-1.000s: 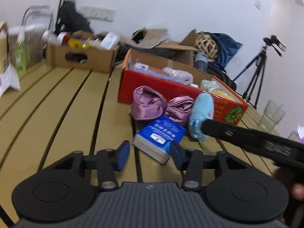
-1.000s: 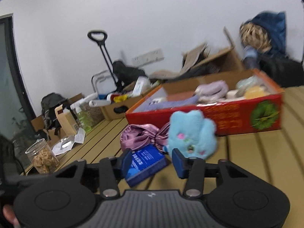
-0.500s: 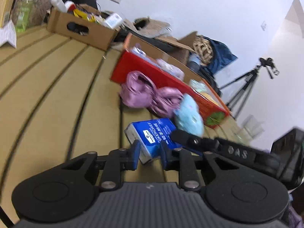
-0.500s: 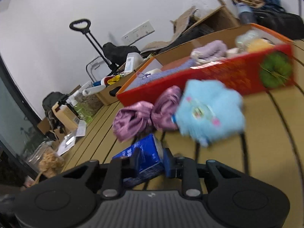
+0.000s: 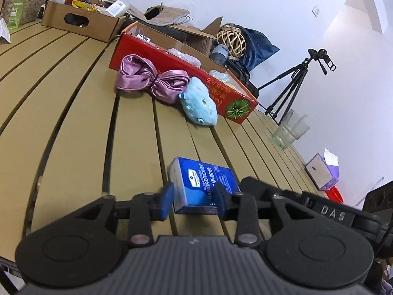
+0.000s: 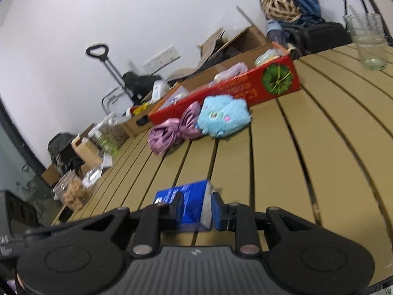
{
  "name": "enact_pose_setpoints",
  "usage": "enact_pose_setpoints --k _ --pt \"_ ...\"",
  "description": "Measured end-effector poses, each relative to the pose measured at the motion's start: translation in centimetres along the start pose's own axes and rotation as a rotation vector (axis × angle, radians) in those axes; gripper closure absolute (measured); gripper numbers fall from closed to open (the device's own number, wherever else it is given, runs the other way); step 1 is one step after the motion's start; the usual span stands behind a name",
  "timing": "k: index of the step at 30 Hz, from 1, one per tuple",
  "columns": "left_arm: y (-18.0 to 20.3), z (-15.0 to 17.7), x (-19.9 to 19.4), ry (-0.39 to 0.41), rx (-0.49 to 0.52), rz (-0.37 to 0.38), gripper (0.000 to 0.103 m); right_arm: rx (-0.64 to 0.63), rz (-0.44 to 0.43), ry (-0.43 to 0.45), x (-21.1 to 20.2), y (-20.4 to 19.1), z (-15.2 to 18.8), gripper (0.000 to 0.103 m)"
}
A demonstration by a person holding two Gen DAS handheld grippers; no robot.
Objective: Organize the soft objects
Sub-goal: 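Carry the blue handkerchief box over the cardboard box and lower it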
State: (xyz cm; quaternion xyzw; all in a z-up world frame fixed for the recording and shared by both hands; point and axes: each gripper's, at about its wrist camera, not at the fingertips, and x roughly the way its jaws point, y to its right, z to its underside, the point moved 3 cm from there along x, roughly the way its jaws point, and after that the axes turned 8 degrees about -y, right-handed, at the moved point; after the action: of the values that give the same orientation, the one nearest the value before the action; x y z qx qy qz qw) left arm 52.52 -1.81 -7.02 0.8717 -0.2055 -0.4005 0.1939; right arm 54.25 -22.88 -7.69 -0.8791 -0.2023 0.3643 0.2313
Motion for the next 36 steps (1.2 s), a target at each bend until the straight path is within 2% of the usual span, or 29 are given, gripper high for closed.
enact_pose_setpoints --k 4,6,10,16,20,24,27,31,33,36 --pt "-0.2 0.0 0.1 -0.003 -0.011 0.005 0.064 0.011 0.005 0.006 0.9 0.2 -0.5 0.077" --pt "-0.3 0.2 0.2 -0.008 -0.020 0.015 0.069 0.021 0.004 -0.006 1.5 0.2 -0.5 0.077" --pt "-0.5 0.1 0.3 -0.009 -0.027 0.029 0.073 0.028 -0.016 -0.024 2.1 0.1 -0.2 0.077" --pt "0.6 -1.2 -0.3 0.026 -0.010 0.054 0.074 0.018 -0.018 0.024 1.1 -0.6 -1.3 0.079" --pt "2.4 -5.4 -0.6 0.079 0.052 0.075 0.074 -0.013 -0.019 0.097 0.3 -1.5 -4.7 0.079" --pt "3.8 -12.4 0.5 0.118 0.086 0.086 0.074 -0.051 -0.028 0.159 1.0 -2.3 -11.3 0.079" --pt "4.2 -18.2 3.2 0.110 0.093 0.070 0.074 -0.065 -0.005 0.188 3.4 -2.4 -16.9 0.079" --pt "3.0 -23.4 8.6 0.053 0.071 0.021 0.074 -0.021 0.038 0.145 8.6 -0.7 -22.1 0.079" --pt "1.4 -24.5 11.5 0.010 0.040 -0.016 0.074 0.002 0.067 0.103 11.6 0.8 -23.4 0.079" --pt "-0.6 -24.6 15.8 -0.082 0.035 -0.077 0.074 0.001 0.124 0.016 15.6 2.6 -23.3 0.080"
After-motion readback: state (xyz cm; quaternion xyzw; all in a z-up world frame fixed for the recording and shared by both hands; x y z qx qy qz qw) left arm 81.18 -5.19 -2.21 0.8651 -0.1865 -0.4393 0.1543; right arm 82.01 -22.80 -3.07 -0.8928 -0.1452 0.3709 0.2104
